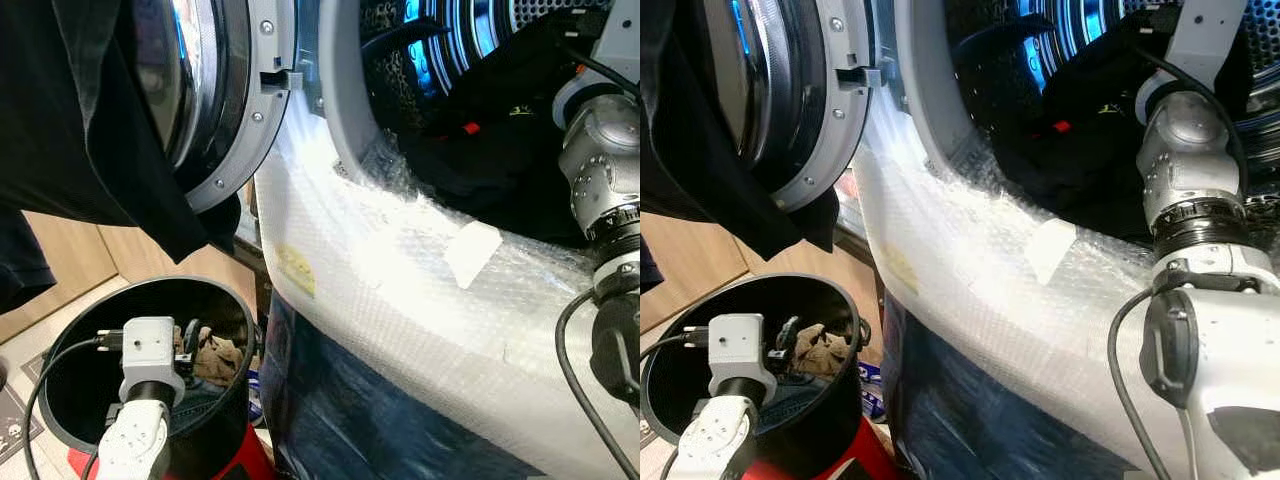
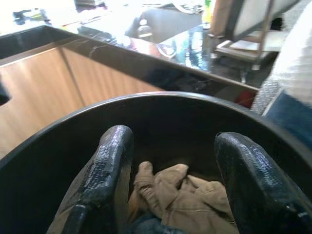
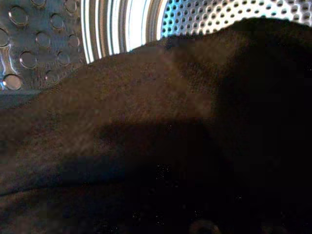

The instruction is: Clothes washing

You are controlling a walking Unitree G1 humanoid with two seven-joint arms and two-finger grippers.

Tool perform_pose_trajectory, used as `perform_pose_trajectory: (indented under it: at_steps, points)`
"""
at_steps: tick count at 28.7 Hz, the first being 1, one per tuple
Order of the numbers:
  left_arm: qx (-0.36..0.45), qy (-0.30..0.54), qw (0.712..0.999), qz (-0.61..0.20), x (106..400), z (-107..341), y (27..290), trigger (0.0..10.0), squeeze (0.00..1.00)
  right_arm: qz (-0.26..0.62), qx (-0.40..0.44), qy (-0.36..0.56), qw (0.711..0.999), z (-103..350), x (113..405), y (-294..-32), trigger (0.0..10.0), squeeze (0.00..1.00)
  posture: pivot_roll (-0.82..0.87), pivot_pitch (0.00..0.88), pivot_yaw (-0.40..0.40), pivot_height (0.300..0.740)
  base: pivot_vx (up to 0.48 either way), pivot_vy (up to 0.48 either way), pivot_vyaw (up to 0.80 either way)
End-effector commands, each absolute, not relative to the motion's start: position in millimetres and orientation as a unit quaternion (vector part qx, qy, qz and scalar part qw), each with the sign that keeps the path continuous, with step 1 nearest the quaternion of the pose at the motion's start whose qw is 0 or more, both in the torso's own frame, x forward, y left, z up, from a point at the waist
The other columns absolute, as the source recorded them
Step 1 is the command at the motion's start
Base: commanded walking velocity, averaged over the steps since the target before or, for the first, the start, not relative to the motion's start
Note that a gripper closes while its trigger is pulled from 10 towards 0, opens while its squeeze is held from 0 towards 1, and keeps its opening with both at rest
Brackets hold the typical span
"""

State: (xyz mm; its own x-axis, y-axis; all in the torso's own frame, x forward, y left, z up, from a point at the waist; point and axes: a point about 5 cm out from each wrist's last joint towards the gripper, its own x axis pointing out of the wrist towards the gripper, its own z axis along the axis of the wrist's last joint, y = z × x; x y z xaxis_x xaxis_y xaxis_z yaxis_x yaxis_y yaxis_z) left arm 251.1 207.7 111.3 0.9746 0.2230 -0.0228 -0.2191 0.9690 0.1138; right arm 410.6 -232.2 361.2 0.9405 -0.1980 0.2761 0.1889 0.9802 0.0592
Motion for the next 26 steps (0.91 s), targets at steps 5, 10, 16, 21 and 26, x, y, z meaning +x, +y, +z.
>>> perform_pose_trajectory:
  at_steps: [5,10,16,21,26]
  points:
    - [0.050,0.033,0.991,0.117,247.4,108.5,206.0,10.0,0.00,-0.061,-0.003,-0.154,0.986,358.3,393.2,-228.1,10.0,1.00,0.12,0.016,-0.075,0.740,0.000,0.000,0.00]
    - [0.051,0.040,0.992,0.112,249.5,104.8,203.9,10.0,0.00,-0.061,-0.007,-0.172,0.983,370.0,374.2,-231.3,10.0,1.00,0.10,0.019,-0.073,0.740,0.000,0.000,0.00]
    - [0.048,0.042,0.992,0.108,250.8,105.0,201.5,10.0,0.00,-0.044,0.011,-0.207,0.977,392.1,341.5,-228.9,10.0,1.00,0.08,0.034,-0.075,0.740,0.000,0.000,0.00]
    - [0.044,0.047,0.992,0.104,252.5,102.8,198.4,10.0,0.00,-0.035,-0.035,-0.178,0.983,391.6,332.1,-228.0,10.0,0.93,0.06,0.043,-0.078,0.740,0.000,0.000,0.00]
    - [0.043,0.047,0.993,0.098,255.5,103.2,194.6,10.0,0.00,-0.087,-0.177,-0.194,0.961,398.7,326.6,-235.5,10.0,0.00,0.05,0.044,-0.081,0.740,0.000,0.000,0.00]
